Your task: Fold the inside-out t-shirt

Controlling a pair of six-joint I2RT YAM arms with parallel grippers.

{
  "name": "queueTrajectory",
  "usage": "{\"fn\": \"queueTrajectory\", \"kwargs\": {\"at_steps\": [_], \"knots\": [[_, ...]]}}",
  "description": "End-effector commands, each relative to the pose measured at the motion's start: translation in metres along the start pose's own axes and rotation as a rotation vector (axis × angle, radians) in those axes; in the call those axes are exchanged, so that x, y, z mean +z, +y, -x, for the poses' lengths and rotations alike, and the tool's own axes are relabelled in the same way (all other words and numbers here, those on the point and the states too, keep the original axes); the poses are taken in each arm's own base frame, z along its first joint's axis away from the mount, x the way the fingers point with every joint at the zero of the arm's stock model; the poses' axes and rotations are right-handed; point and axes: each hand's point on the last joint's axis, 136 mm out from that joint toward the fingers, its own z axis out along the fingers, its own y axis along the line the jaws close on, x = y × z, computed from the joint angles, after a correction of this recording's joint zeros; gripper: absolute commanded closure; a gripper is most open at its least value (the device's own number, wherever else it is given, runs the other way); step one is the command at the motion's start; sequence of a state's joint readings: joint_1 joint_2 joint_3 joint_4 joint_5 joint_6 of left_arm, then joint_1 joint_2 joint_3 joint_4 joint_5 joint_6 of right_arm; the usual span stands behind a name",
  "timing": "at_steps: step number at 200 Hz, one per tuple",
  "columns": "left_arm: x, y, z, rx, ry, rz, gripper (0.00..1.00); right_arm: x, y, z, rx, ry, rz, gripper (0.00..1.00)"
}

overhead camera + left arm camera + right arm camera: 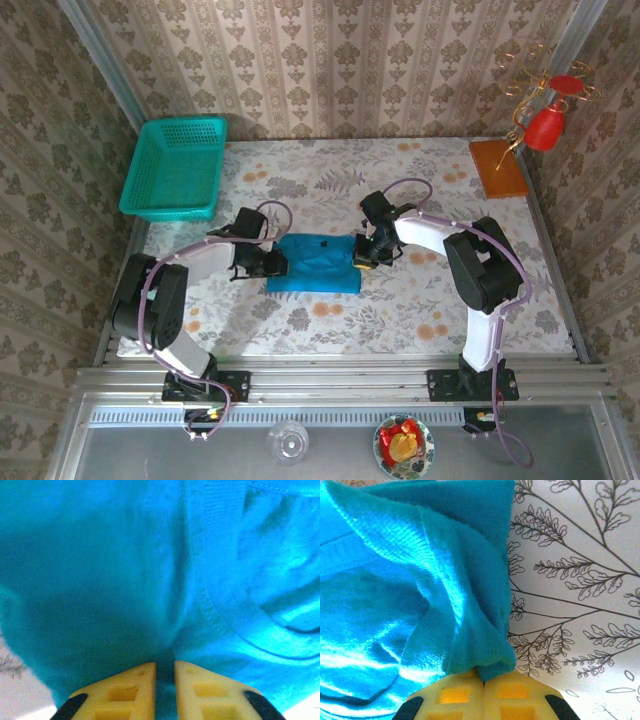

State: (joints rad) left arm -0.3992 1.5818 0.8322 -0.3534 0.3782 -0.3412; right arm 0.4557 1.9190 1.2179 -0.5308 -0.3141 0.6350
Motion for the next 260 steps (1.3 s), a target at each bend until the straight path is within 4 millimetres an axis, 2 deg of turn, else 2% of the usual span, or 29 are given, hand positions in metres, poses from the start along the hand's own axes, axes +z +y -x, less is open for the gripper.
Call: {"fn": "queueTrajectory", "kwargs": {"at_steps": [1,32,65,93,155,201,260], "knots": [[-0.020,0.000,-0.001,-0.021,-0.035,0.015,0.76,-0.013,-0.033,0.002,0.001,-0.009,-0.144,1.00],[-0.045,-0.001,0.012,-0.025,-0.114,0.003,0.70,-0.030,-0.058,0.015,-0.046,-0.036,-0.265,1.00],[-0.059,0.003,0.017,-0.044,-0.147,-0.003,0.69,-0.051,-0.085,0.036,-0.109,-0.055,-0.368,1.00],[-0.061,0.007,0.016,-0.050,-0.143,-0.002,0.69,-0.075,-0.113,0.054,-0.162,-0.078,-0.456,1.00],[-0.061,0.006,0.021,-0.047,-0.147,-0.014,0.69,-0.138,-0.190,0.091,-0.224,-0.120,-0.772,1.00],[-0.061,0.009,0.023,-0.037,-0.130,-0.017,0.69,-0.166,-0.229,0.129,-0.316,-0.190,-0.920,1.00],[-0.062,0.013,0.030,-0.045,-0.133,-0.030,0.69,-0.220,-0.299,0.156,-0.129,-0.259,-1.002,1.00]]}}
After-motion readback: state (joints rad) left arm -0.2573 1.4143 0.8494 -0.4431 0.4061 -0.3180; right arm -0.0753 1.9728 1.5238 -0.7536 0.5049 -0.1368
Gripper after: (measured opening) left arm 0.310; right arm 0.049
